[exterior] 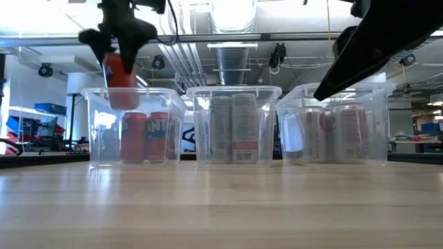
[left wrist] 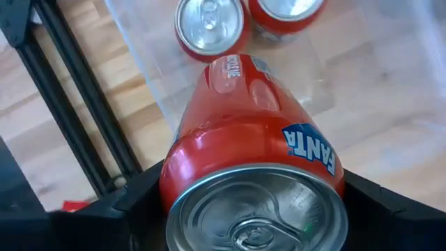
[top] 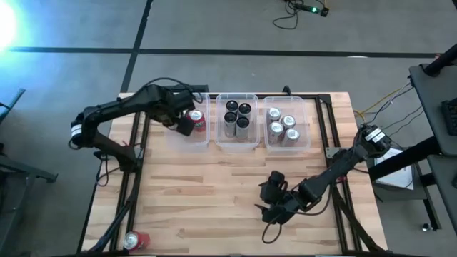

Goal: Sort soda cans
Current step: Put the red soda can into the left transparent bin

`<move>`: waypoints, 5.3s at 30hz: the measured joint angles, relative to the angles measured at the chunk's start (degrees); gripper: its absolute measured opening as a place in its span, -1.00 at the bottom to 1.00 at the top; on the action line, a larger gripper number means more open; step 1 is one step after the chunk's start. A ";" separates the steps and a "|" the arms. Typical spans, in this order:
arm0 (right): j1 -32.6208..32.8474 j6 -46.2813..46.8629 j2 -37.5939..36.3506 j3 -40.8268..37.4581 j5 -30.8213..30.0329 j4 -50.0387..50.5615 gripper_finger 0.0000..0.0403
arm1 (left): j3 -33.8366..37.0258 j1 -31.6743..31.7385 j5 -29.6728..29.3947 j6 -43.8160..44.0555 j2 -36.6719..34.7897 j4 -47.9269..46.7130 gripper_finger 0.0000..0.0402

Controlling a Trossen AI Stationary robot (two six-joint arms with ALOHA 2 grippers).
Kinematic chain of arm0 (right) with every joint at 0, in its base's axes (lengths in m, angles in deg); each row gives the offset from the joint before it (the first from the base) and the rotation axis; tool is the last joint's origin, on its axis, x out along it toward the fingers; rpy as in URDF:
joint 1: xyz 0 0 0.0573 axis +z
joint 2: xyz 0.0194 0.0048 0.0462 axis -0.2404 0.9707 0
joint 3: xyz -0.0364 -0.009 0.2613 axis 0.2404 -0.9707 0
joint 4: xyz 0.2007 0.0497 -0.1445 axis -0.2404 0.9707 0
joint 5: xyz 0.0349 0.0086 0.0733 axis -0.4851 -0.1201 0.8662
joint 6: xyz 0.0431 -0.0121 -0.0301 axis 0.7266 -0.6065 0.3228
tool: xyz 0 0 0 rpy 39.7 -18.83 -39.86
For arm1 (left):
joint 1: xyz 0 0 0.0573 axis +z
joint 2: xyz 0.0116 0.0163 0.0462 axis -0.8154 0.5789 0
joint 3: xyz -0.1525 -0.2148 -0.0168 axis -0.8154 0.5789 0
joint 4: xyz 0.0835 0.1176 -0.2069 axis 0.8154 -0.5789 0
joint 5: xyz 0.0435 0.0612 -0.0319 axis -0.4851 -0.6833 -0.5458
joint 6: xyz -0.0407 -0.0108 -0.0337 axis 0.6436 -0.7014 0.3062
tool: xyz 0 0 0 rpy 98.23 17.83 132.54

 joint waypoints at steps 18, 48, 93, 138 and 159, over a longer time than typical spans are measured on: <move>-1.88 -0.56 0.07 -0.02 0.65 0.28 0.81 | 3.34 6.08 4.71 -15.19 13.75 5.82 0.38; -1.86 -0.72 0.09 -0.13 3.09 0.44 0.81 | 3.25 9.18 7.94 -9.16 22.06 6.75 0.61; -1.99 -7.53 0.09 0.17 0.81 -0.24 0.81 | -7.07 -63.54 7.18 36.85 5.58 0.88 0.68; -1.86 -2.03 0.13 0.22 1.55 -6.98 0.81 | 11.88 -83.94 30.08 48.80 19.67 28.71 0.60; -1.49 -5.03 -0.63 5.88 -2.78 11.76 0.81 | 6.45 -63.93 4.84 32.38 6.13 12.65 0.38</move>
